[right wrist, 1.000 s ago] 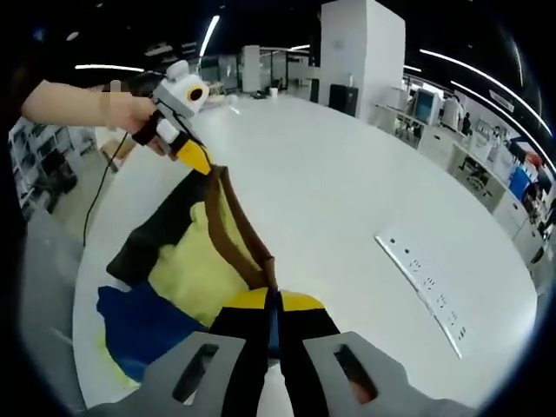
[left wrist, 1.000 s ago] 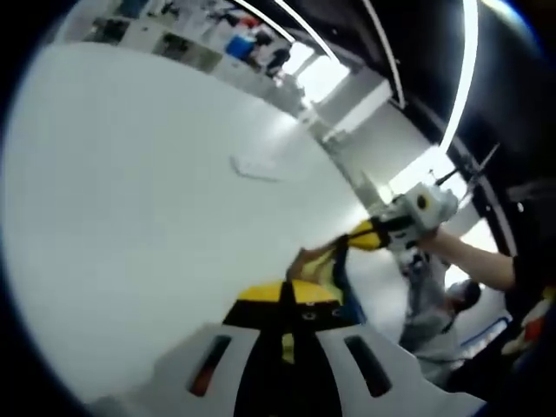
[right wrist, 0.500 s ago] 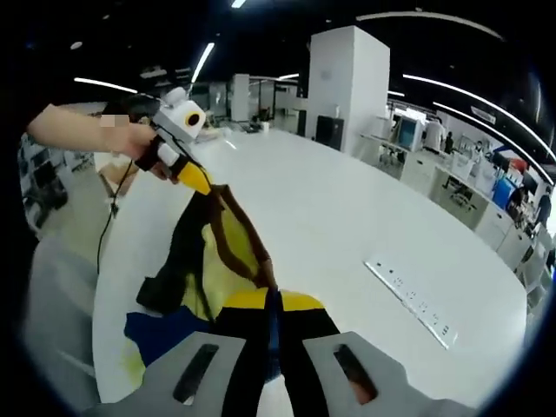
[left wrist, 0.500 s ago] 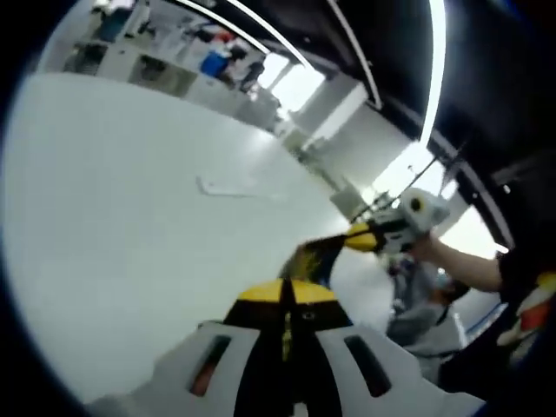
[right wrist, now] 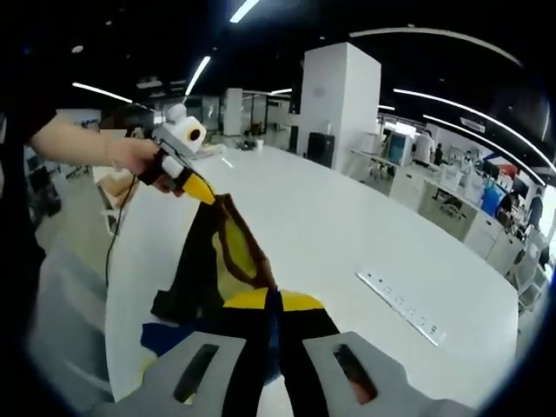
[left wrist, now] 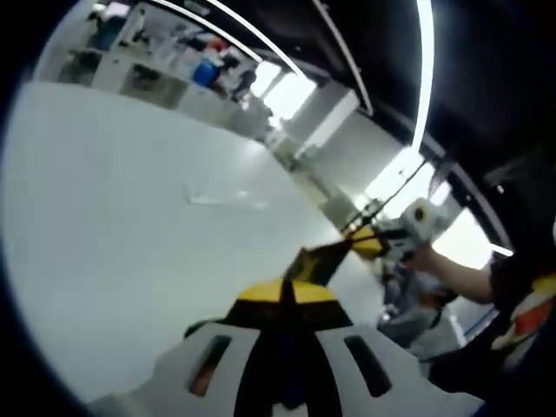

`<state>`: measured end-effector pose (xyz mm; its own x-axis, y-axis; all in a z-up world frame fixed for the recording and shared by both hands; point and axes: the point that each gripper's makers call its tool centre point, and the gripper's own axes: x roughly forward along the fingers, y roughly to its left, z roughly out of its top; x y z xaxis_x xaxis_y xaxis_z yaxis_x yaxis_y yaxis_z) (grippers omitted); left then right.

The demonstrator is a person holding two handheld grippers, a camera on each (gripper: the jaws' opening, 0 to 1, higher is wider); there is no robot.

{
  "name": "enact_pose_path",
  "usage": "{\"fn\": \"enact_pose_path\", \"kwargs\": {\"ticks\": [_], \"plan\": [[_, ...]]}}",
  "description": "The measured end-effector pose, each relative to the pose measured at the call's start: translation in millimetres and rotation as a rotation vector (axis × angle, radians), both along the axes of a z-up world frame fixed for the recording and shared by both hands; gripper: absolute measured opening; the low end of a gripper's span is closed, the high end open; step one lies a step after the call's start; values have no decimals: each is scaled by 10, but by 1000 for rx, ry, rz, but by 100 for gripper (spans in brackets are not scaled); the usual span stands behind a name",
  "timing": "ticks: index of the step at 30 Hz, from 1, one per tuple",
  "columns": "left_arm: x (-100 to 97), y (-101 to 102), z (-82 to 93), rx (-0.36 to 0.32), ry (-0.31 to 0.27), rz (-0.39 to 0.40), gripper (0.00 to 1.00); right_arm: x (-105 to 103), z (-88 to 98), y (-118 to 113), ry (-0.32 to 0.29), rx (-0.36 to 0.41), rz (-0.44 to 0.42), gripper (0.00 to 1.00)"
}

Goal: Fold the garment on the visible template until the final outline fits inside the template.

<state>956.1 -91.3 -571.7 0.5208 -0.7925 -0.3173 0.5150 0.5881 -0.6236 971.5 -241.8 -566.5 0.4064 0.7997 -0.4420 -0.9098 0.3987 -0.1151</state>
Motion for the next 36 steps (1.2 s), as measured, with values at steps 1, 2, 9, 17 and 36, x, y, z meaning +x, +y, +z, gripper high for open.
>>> {"fn": "enact_pose_path", "kwargs": {"ticks": [1, 2, 9, 17, 36], "plan": [[-20, -6, 25, -3, -4, -2, 0, -20, 30, -9, -2, 8, -2, 3], [-50, -10, 62, -8, -11, -4, 0, -50, 77, -20, -5, 19, -5, 3], [-189, -5, 275, -40, -45, 2, 0, -215, 344, -67, -23, 89, -36, 3], [-520, -24, 464, -73, -79, -3, 0, -589, 524, -87, -49, 137, -54, 3], [-1297, -114, 1293, -241, -212, 25, 0, -1404, 1393, -190, -136, 321, -91, 3]]}}
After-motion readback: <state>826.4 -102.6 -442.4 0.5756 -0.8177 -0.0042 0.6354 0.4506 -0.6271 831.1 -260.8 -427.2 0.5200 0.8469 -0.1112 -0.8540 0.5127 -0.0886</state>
